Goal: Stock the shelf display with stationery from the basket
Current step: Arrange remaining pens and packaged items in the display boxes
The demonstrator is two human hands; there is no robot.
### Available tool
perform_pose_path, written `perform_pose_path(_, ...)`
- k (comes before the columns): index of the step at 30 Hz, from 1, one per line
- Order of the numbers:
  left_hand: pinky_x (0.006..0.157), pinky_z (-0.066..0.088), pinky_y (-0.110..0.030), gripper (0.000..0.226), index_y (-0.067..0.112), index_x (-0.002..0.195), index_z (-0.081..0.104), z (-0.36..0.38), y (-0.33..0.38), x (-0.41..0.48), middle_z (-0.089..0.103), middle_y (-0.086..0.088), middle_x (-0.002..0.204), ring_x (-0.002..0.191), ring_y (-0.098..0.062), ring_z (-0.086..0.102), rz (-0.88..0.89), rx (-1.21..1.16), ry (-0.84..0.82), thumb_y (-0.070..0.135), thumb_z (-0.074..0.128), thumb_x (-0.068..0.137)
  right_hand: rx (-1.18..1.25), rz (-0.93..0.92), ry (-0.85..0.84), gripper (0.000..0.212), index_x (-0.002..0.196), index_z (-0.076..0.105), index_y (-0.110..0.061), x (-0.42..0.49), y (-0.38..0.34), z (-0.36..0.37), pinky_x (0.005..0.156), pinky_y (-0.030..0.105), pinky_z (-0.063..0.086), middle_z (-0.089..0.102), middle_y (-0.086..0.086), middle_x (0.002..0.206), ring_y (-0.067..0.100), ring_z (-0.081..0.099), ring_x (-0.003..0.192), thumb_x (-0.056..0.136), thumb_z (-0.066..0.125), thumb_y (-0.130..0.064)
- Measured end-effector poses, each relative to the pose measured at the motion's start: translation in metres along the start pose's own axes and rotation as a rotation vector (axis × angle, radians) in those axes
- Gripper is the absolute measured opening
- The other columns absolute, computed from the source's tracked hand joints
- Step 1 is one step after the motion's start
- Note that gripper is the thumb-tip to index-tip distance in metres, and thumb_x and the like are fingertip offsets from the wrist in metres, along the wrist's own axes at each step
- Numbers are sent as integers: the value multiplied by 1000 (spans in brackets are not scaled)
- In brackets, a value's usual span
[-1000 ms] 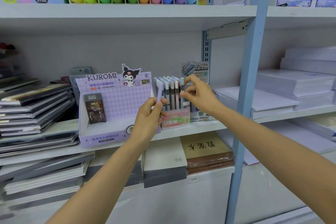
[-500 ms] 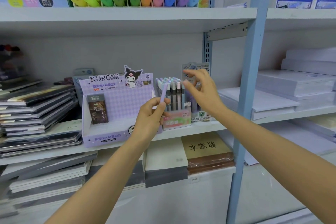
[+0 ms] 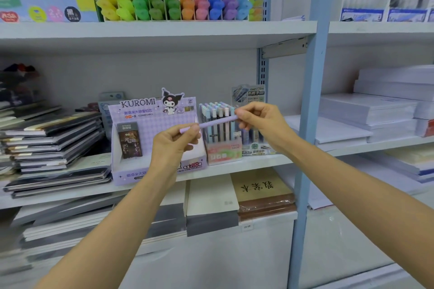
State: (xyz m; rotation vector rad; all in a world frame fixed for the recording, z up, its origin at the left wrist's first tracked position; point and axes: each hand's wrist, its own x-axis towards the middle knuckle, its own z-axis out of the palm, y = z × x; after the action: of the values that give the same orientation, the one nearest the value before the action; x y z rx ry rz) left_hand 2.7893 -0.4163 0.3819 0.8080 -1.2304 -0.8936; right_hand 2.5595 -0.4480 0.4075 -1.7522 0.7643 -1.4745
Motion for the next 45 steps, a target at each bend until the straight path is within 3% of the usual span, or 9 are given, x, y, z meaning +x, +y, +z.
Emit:
perform_pose_path(5, 63, 53, -17, 7, 20, 83, 74, 12, 4, 0, 69, 9, 67, 69, -3, 62, 49, -52, 95, 26, 71, 85, -219, 131, -244, 10, 93, 72, -11, -12, -2, 2, 69, 22, 53, 73, 5, 83, 14, 64, 73, 89, 65, -18)
perform_pose_path(10, 66, 52, -19, 11, 18, 74, 71, 25, 3, -6, 72, 2, 69, 68, -9, 67, 226, 299, -42, 25, 76, 82, -265, -47, -183, 25, 117, 68, -24, -11, -18, 20, 78, 24, 56, 72, -7, 105, 7, 66, 89, 95, 60, -31)
perform_pose_path(15, 66, 53, -20, 13, 22, 81, 74, 38, 3, -8, 73, 7, 73, 70, -3, 66, 306, 479, -45, 34, 76, 81, -369, -118, -202, 16, 103, 74, -13, -6, -23, 30, 81, 27, 55, 68, 5, 97, 17, 65, 92, 89, 68, -19)
perform_pose_path(19, 87, 45, -24, 30, 23, 112, 67, 33, -7, -2, 68, 12, 112, 104, -3, 57, 460, 728, -86, 40, 68, 87, -241, -189, 22, 15, 105, 63, -2, 0, -26, 20, 74, 21, 54, 71, 8, 90, 11, 69, 83, 97, 56, -13)
perform_pose_path(22, 109, 27, -32, 57, 18, 144, 43, 23, -26, 1, 44, 3, 148, 137, -14, 36, 544, 1080, -202, 38, 60, 93, -162, -277, 277, 15, 107, 55, 0, 10, -30, 4, 76, 27, 57, 71, 14, 90, 20, 71, 85, 100, 50, -12)
perform_pose_path(25, 116, 18, -33, 71, 18, 154, 22, 16, -45, 1, 23, 2, 160, 146, -17, 21, 512, 1244, -305, 36, 57, 94, -161, -302, 350, 14, 108, 53, 1, 17, -25, -3, 76, 28, 57, 71, 18, 92, 22, 70, 86, 100, 49, -11)
perform_pose_path(29, 117, 20, -34, 75, 16, 155, 16, 13, -54, 0, 18, 0, 161, 146, -16, 19, 543, 1285, -321, 32, 58, 94, -283, -258, 287, 9, 101, 54, -4, 20, -3, 1, 81, 30, 58, 71, 18, 93, 19, 70, 89, 100, 50, -11)
perform_pose_path(36, 114, 21, -31, 75, 14, 154, 19, 13, -56, -1, 21, -1, 160, 146, -17, 19, 576, 1292, -315, 28, 60, 92, -504, -221, 169, 12, 98, 58, -10, 25, 17, 4, 73, 25, 57, 71, -7, 79, 7, 69, 77, 101, 50, -18)
perform_pose_path(45, 114, 23, -32, 75, 13, 153, 21, 14, -58, -3, 22, -2, 158, 145, -18, 20, 573, 1277, -306, 27, 61, 91, -653, -247, 174, 6, 98, 56, -10, 38, 14, 8, 76, 34, 57, 71, -1, 75, 11, 69, 74, 99, 54, -16)
